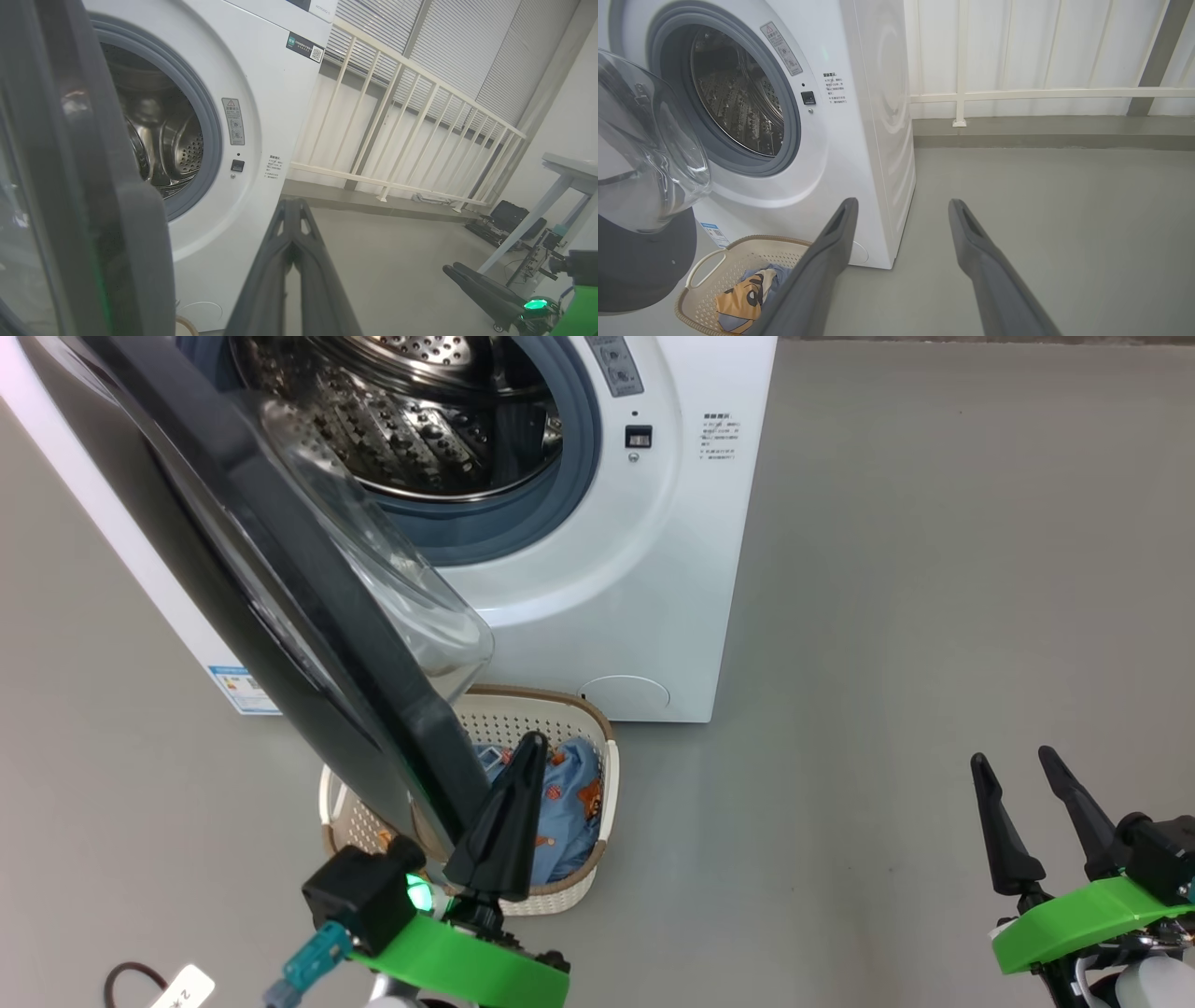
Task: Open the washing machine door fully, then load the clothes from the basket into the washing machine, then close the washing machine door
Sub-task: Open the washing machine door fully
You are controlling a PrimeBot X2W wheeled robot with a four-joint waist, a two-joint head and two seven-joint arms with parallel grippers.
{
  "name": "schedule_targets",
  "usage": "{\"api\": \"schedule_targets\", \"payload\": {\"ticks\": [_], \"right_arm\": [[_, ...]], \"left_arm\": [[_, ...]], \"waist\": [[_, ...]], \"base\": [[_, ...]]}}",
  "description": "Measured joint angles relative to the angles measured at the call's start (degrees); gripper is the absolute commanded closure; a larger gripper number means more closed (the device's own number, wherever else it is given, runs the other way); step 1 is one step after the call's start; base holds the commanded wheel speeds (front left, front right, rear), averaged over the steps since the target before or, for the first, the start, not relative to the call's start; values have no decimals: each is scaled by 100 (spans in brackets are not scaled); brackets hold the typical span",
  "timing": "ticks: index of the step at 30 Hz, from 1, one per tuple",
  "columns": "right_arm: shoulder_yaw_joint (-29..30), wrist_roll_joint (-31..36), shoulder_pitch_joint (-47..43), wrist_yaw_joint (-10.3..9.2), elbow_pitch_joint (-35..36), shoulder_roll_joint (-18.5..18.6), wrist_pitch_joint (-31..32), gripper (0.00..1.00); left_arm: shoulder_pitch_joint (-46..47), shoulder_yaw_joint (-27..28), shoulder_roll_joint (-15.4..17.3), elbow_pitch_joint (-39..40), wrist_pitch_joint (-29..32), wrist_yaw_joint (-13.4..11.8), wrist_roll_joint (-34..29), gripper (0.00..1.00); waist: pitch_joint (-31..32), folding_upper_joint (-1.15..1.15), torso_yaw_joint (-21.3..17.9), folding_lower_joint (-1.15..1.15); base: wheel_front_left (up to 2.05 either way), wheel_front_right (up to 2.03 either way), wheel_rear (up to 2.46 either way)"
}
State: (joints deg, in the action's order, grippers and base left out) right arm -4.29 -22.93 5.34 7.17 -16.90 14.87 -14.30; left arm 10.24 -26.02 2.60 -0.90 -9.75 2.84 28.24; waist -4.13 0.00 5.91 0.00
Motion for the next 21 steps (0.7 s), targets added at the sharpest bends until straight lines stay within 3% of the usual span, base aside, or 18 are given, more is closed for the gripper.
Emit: {"api": "schedule_targets", "payload": {"ticks": [10, 21], "right_arm": [[85, 153, 0, 0, 52, 5, 0, 0], [79, 175, 1, 0, 74, 23, 0, 0]], "left_arm": [[328, -36, -2, -869, -216, -120, 408, 100], [677, -38, -8, -1746, -398, -87, 722, 100]], "waist": [[-64, 0, 27, 0], [-99, 0, 53, 0]], "base": [[0, 0, 0], [0, 0, 0]]}}
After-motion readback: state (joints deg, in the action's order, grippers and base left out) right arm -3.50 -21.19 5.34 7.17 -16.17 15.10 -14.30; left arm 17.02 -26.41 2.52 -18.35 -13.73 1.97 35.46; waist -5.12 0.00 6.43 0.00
